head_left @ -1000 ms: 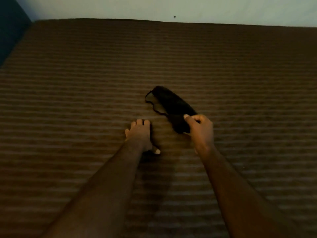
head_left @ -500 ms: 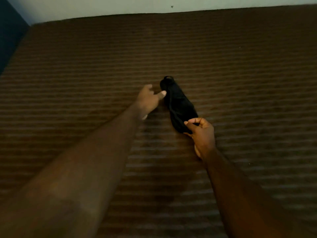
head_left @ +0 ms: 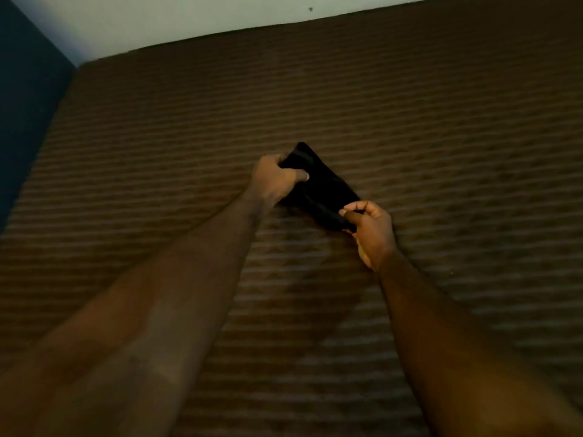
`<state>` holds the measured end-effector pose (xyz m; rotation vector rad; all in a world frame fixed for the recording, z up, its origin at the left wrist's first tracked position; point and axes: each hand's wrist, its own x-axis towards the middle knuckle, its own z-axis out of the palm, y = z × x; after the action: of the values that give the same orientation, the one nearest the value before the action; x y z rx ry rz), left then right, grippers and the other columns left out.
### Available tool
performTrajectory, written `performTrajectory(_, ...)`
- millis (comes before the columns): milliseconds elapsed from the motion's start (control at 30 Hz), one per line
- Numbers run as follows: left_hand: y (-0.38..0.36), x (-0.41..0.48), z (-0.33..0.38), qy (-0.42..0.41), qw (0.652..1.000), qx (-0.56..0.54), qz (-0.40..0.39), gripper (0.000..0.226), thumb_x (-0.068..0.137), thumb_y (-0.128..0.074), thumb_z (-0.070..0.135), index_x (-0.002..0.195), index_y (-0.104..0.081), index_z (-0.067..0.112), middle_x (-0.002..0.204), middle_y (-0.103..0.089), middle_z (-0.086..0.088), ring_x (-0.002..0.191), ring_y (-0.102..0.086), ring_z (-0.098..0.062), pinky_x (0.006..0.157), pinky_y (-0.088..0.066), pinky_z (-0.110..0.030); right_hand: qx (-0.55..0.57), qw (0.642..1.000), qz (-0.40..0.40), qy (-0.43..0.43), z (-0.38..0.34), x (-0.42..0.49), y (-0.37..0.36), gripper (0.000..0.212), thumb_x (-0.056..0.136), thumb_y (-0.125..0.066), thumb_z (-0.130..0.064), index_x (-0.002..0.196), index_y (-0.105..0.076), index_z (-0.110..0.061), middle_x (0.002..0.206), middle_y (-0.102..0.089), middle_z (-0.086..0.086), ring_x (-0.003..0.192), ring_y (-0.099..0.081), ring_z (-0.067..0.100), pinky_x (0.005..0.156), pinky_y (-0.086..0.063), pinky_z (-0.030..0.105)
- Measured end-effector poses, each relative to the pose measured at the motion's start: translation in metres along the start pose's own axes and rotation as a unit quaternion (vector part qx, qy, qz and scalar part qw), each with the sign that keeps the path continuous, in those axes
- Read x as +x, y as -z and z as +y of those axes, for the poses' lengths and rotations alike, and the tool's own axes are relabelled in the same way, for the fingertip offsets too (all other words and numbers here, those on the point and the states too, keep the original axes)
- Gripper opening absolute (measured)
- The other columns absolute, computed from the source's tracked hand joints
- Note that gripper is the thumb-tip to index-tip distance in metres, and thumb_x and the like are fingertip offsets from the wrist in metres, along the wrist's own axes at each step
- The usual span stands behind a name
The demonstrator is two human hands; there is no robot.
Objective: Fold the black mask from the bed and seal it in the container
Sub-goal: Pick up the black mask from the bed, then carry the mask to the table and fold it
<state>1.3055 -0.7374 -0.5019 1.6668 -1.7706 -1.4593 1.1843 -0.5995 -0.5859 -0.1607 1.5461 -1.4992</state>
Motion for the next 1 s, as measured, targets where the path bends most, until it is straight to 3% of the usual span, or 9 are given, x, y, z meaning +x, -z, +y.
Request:
performTrajectory(167, 0.026, -0.056, -0.010, 0.031, 0.998, 0.056, -0.010, 0.038, 0.080, -0.073, 0.033, 0.106, -0.063, 0.008, 0.099, -0.067, -0.005, 0.086, -0.066, -0.020, 0.058, -0.051, -0.027, -0.035, 0.999, -0.035, -0.021, -0.016, -0.032, 0.003, 0.025, 0.087, -0.060, 0.007, 0.085, -0.069, -0.016, 0.096, -0.068, 0.006, 0.088, -0.066, 0.018, 0.061, -0.052, 0.025)
performTrajectory(300, 0.057, -0.119, -0.010, 0.040, 0.997, 0.061, 0.011, 0.028, 0.092, -0.062, 0.031, 0.106, -0.060, 0.007, 0.096, -0.068, -0.011, 0.066, -0.066, -0.021, 0.041, -0.047, -0.022, -0.031, 0.999, -0.018, -0.009, -0.024, -0.079, -0.010, 0.029, 0.090, -0.055, 0.007, 0.096, -0.069, -0.018, 0.100, -0.068, 0.007, 0.092, -0.064, 0.020, 0.068, -0.050, 0.027)
performTrajectory(367, 0.073, -0.156, -0.011, 0.050, 0.998, 0.037, 0.034, 0.030, 0.093, -0.061, 0.028, 0.114, -0.062, 0.006, 0.104, -0.068, -0.009, 0.075, -0.065, -0.020, 0.048, -0.048, -0.022, -0.043, 0.999, -0.016, -0.008, -0.030, -0.114, -0.020, 0.029, 0.092, -0.054, 0.005, 0.108, -0.068, -0.014, 0.103, -0.068, 0.004, 0.090, -0.063, 0.014, 0.067, -0.049, 0.024)
performTrajectory(433, 0.094, -0.199, -0.011, 0.073, 0.994, -0.007, 0.082, 0.036, 0.092, -0.063, 0.026, 0.120, -0.058, 0.005, 0.106, -0.061, -0.004, 0.092, -0.060, -0.021, 0.066, -0.047, -0.027, -0.044, 0.999, -0.018, -0.018, -0.036, -0.155, -0.033, 0.030, 0.093, -0.054, 0.002, 0.116, -0.067, -0.013, 0.104, -0.067, -0.001, 0.091, -0.062, 0.009, 0.068, -0.048, 0.023)
performTrajectory(567, 0.137, -0.283, -0.021, 0.082, 0.979, -0.118, 0.143, 0.032, 0.092, -0.063, 0.027, 0.116, -0.058, 0.006, 0.104, -0.058, -0.001, 0.101, -0.059, -0.022, 0.078, -0.050, -0.035, -0.005, 0.999, -0.042, -0.009, -0.042, -0.233, -0.061, 0.027, 0.090, -0.058, 0.002, 0.111, -0.064, -0.013, 0.110, -0.067, 0.010, 0.104, -0.065, 0.024, 0.089, -0.056, 0.039)
performTrajectory(667, 0.180, -0.351, -0.047, 0.103, 0.962, -0.201, 0.153, 0.051, 0.092, -0.063, 0.030, 0.133, -0.050, 0.005, 0.128, -0.058, -0.004, 0.113, -0.059, -0.025, 0.088, -0.055, -0.043, 0.047, 0.994, -0.089, -0.048, -0.034, -0.293, -0.080, 0.026, 0.089, -0.057, 0.002, 0.115, -0.061, -0.004, 0.111, -0.067, 0.020, 0.102, -0.065, 0.033, 0.091, -0.054, 0.046)
performTrajectory(733, 0.208, -0.405, -0.072, 0.104, 0.947, -0.257, 0.163, 0.052, 0.093, -0.062, 0.029, 0.137, -0.047, 0.008, 0.134, -0.056, -0.006, 0.114, -0.059, -0.026, 0.088, -0.055, -0.046, 0.059, 0.987, -0.129, -0.077, -0.021, -0.341, -0.089, 0.034, 0.087, -0.060, -0.001, 0.120, -0.061, 0.004, 0.119, -0.066, 0.024, 0.108, -0.065, 0.038, 0.092, -0.055, 0.049)
performTrajectory(833, 0.236, -0.483, -0.100, 0.087, 0.925, -0.330, 0.164, 0.039, 0.096, -0.058, 0.022, 0.131, -0.053, 0.007, 0.125, -0.061, -0.005, 0.107, -0.061, -0.024, 0.090, -0.053, -0.045, 0.057, 0.979, -0.165, -0.106, -0.008, -0.421, -0.095, 0.042, 0.088, -0.056, -0.006, 0.127, -0.056, 0.007, 0.126, -0.062, 0.026, 0.113, -0.062, 0.040, 0.086, -0.056, 0.048)
performTrajectory(1000, 0.267, -0.596, -0.122, 0.055, 0.883, -0.447, 0.132, 0.026, 0.096, -0.052, 0.009, 0.122, -0.056, 0.006, 0.115, -0.064, -0.010, 0.097, -0.064, -0.021, 0.069, -0.055, -0.035, 0.057, 0.971, -0.203, -0.109, -0.005, -0.548, -0.089, 0.038, 0.093, -0.047, -0.008, 0.129, -0.055, 0.001, 0.126, -0.062, 0.024, 0.116, -0.059, 0.040, 0.082, -0.055, 0.047)
